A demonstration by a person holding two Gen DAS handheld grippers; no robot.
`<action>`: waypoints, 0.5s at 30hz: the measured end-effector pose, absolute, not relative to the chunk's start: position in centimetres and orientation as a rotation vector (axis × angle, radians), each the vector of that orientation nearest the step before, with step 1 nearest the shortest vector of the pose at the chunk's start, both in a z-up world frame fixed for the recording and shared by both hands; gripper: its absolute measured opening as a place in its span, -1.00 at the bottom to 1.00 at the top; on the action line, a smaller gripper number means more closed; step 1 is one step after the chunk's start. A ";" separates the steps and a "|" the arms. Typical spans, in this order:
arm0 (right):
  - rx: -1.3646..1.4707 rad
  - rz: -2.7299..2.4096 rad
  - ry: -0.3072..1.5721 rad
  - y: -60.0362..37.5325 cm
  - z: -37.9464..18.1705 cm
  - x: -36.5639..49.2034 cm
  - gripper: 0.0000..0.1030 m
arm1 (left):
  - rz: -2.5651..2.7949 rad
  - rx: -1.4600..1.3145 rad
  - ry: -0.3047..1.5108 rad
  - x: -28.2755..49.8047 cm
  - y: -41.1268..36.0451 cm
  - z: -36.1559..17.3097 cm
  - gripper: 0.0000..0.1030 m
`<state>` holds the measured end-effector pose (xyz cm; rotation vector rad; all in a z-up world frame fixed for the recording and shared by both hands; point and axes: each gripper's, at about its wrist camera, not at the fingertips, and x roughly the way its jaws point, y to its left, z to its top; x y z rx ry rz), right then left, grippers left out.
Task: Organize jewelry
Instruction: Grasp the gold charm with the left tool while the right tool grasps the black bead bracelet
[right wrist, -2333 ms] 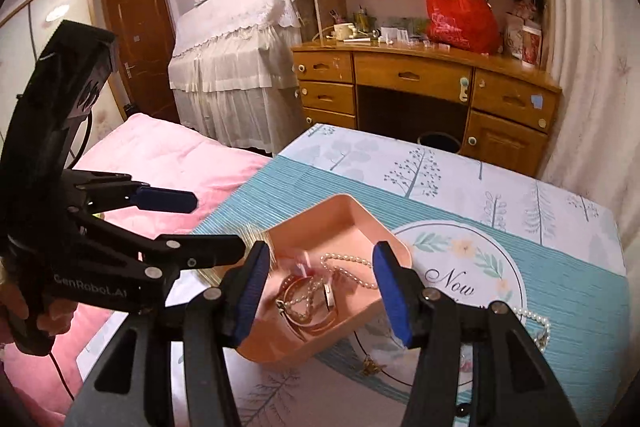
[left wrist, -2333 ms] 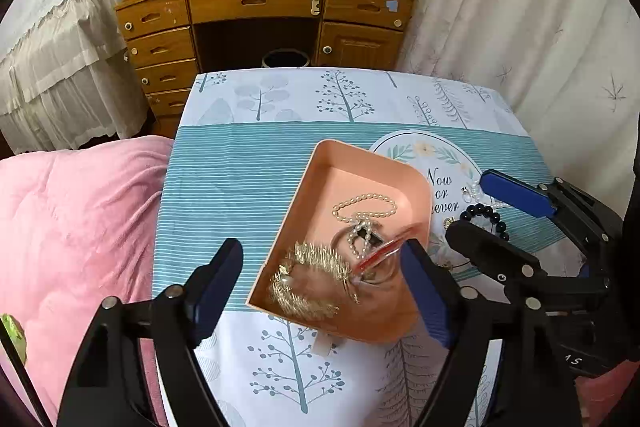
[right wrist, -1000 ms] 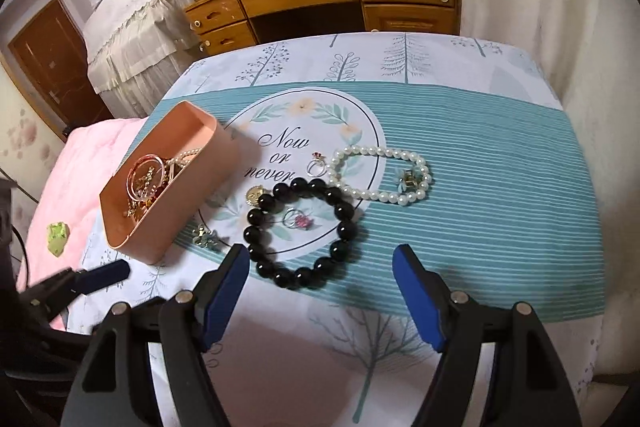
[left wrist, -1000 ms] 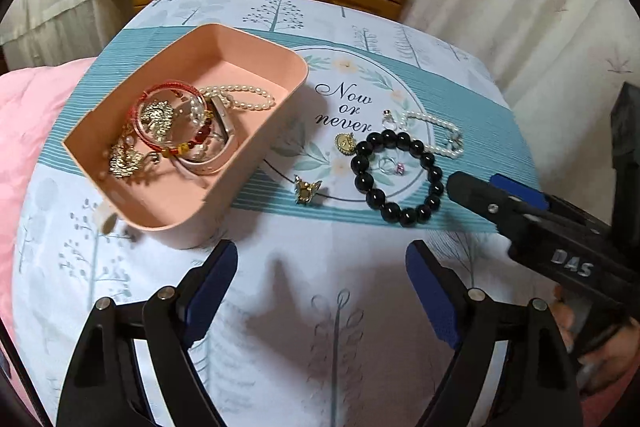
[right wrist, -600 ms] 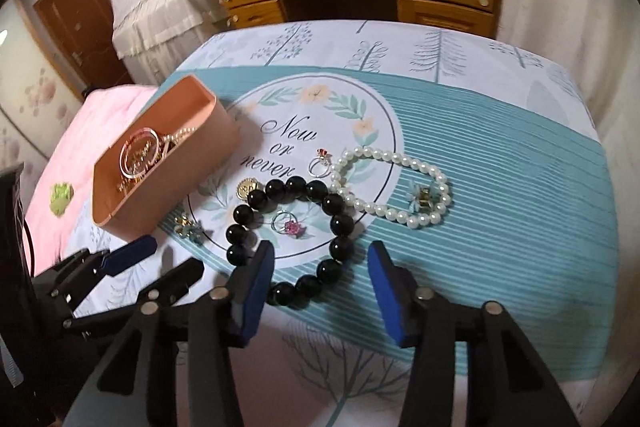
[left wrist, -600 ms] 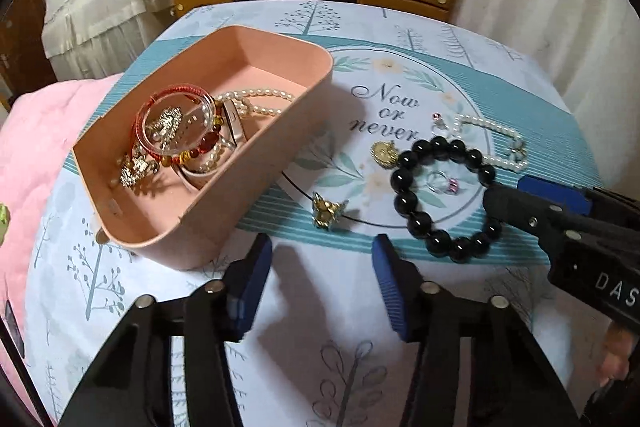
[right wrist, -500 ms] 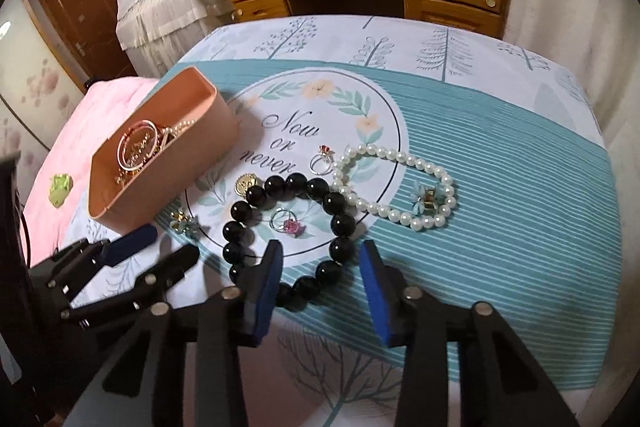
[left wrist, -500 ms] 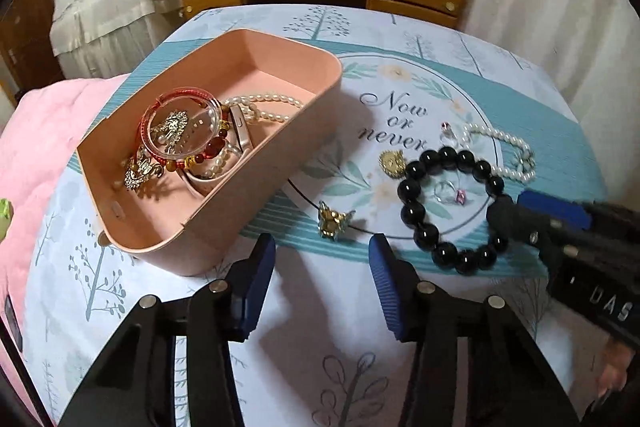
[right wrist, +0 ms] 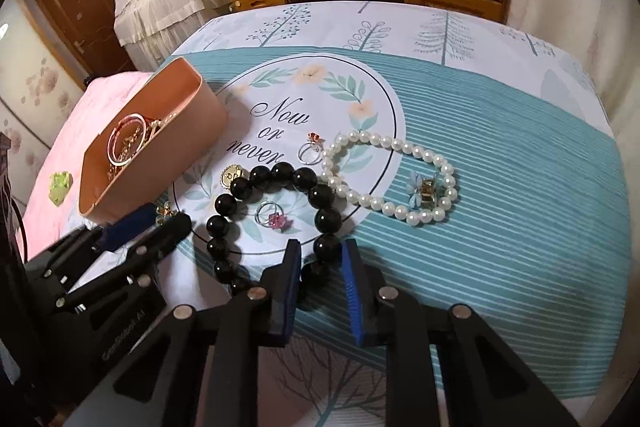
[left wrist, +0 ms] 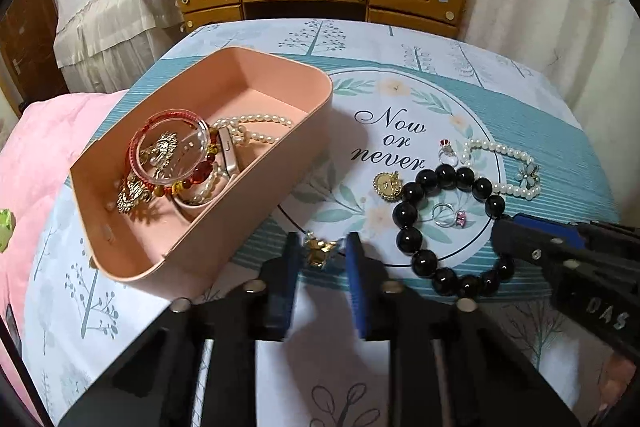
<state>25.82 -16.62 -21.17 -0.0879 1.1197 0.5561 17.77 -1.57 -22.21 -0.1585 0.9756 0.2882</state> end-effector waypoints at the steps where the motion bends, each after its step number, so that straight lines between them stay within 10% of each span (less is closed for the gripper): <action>1: -0.068 0.564 1.122 -16.7 -21.1 25.9 -0.72 | 0.285 -0.161 0.975 17.7 -1.5 -22.2 -0.66; 15: 0.040 0.623 1.041 -16.2 -16.6 24.9 -0.72 | 0.205 -0.167 0.918 16.5 -0.5 -18.5 -0.66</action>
